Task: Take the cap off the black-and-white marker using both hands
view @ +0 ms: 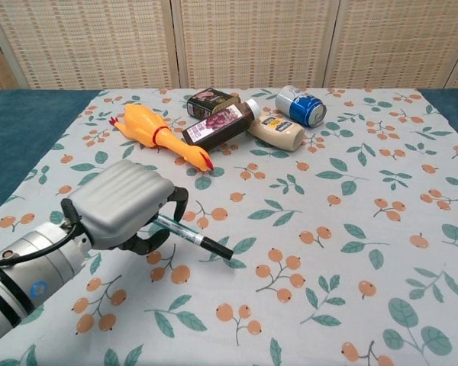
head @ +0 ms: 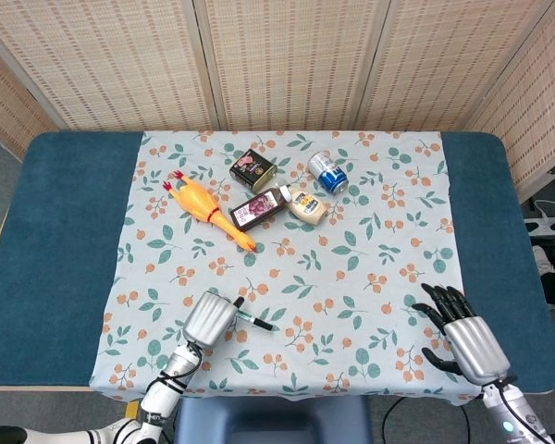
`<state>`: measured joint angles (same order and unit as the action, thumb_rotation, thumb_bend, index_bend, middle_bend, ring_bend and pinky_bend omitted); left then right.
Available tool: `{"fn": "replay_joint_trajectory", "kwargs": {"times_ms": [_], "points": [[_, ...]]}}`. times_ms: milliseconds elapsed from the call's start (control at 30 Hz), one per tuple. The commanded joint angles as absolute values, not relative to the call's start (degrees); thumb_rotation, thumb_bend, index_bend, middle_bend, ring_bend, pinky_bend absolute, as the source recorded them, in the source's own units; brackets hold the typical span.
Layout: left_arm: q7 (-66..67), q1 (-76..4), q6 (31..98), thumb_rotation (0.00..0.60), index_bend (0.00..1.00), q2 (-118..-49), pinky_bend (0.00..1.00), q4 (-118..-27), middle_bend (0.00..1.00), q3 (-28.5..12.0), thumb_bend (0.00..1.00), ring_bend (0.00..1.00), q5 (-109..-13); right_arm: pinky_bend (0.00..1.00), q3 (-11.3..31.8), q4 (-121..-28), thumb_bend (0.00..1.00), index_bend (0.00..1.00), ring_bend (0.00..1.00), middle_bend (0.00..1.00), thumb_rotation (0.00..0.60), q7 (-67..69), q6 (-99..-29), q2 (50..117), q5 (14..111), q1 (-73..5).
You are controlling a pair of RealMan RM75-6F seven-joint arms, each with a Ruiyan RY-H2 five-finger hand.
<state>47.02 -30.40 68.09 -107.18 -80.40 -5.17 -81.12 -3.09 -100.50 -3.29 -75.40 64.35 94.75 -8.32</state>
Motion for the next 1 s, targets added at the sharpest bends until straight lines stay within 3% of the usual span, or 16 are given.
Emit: {"fn": "replay_joint_trajectory", "kwargs": {"times_ms": [33, 267, 567, 1000], "points": [[49.1, -29.7, 69.5, 0.6, 0.84, -107.2, 1.0, -83.4, 1.0, -5.5, 0.39, 1.0, -79.8, 0.0, -1.1, -102.7, 0.16, 0.28, 0.0, 0.0, 0.6, -3.8, -70.6, 67.3, 91.6, -11.6], [55.7, -28.5, 73.0, 0.6, 0.87, -109.3, 1.0, -89.8, 1.0, -7.5, 0.39, 1.0, -75.7, 0.0, 2.2, -104.8, 0.16, 0.37, 0.0, 0.0, 0.6, -3.0, -64.4, 74.2, 84.2, -15.6], [60.0, -28.6, 73.9, 0.6, 0.87, -111.2, 1.0, -95.1, 1.0, -9.4, 0.39, 1.0, -69.1, 0.0, 5.6, -104.7, 0.16, 0.38, 0.0, 0.0, 0.6, -7.8, -62.9, 81.5, 77.2, -18.7], [62.5, -30.1, 75.6, 0.6, 0.87, -114.1, 1.0, -98.6, 1.0, -10.3, 0.4, 1.0, -64.5, 0.0, 10.4, -109.2, 0.16, 0.39, 0.0, 0.0, 0.6, -13.5, -57.4, 85.3, 60.8, -24.7]]}}
